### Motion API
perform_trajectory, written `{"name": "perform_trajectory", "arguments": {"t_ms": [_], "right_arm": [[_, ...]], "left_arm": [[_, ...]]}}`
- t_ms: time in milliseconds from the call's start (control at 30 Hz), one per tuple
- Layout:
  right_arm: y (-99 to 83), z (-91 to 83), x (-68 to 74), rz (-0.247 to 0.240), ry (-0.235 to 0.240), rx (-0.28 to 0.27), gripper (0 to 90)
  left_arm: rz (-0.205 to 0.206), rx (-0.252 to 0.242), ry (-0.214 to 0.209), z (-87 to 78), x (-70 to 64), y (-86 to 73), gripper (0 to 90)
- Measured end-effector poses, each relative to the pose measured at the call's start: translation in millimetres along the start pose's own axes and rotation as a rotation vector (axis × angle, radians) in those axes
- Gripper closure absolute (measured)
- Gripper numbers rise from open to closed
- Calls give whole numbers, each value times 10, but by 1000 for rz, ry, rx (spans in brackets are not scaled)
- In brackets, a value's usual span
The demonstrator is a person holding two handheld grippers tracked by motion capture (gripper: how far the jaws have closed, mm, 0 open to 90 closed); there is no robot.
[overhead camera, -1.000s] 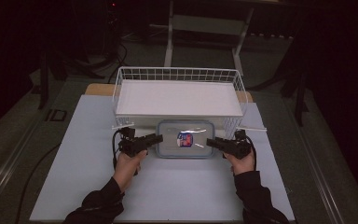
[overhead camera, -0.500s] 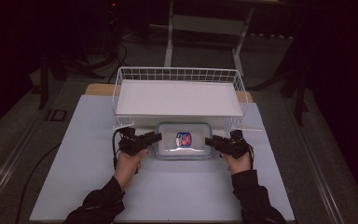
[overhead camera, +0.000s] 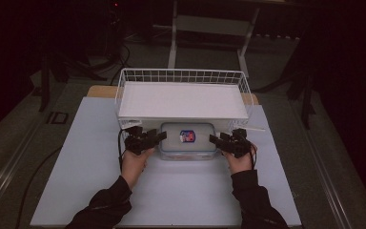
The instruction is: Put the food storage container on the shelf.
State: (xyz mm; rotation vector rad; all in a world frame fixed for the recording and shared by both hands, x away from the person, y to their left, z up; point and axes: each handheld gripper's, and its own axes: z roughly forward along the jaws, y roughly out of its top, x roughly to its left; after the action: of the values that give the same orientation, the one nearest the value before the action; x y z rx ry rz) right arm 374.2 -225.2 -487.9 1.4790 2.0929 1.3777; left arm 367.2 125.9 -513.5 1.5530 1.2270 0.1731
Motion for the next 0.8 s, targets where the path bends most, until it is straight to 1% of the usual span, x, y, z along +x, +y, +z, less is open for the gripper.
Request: {"name": "perform_trajectory", "arguments": {"t_ms": [33, 100, 133, 200, 233, 267, 300, 333, 367, 400, 467, 533, 600, 633, 667, 733, 800], "right_arm": [[3, 6, 5, 4, -4, -1, 402], [7, 12, 14, 4, -15, -6, 402], [8, 10, 20, 1, -17, -7, 402], [3, 0, 33, -13, -21, -7, 401], [-2, -11, 40, -14, -19, -6, 394], [-8, -26, 49, -15, -18, -8, 395], [-14, -44, 61, -18, -15, -11, 394], [-20, -68, 78, -25, -16, -17, 394], [-22, -92, 98, -34, -14, -22, 394], [-23, -118, 121, -35, -9, -25, 394], [-25, -176, 176, -43, 1, -39, 394], [-25, -237, 253, -57, 12, -52, 397], [-30, -293, 345, -75, 33, -60, 403], [-37, -319, 392, -85, 44, -64, 404], [-52, -341, 437, -90, 55, -67, 408], [-98, -366, 519, -93, 79, -65, 411], [-152, -370, 589, -104, 101, -52, 427]], "left_arm": [[6, -1, 6, 2, -3, 5, 416], [3, 5, 5, 2, 1, 11, 415], [6, 4, 12, -1, -2, 10, 410], [8, -3, 16, -22, -3, 3, 395], [16, -14, 31, -47, -4, -2, 388], [13, -20, 31, -73, -11, -5, 379], [6, -19, 25, -102, -20, -4, 375], [-2, -21, 17, -131, -34, -6, 353], [22, -20, 4, -166, -36, -8, 343], [28, -20, -13, -196, -60, -15, 322], [53, -14, -24, -261, -95, -32, 303], [63, -18, -21, -331, -141, -48, 271], [81, -31, -64, -415, -171, -49, 236], [100, -31, -71, -456, -193, -47, 218], [117, -27, -75, -493, -219, -45, 200], [139, -11, -97, -550, -264, -48, 140], [159, 10, -122, -601, -303, -61, 128]]}}
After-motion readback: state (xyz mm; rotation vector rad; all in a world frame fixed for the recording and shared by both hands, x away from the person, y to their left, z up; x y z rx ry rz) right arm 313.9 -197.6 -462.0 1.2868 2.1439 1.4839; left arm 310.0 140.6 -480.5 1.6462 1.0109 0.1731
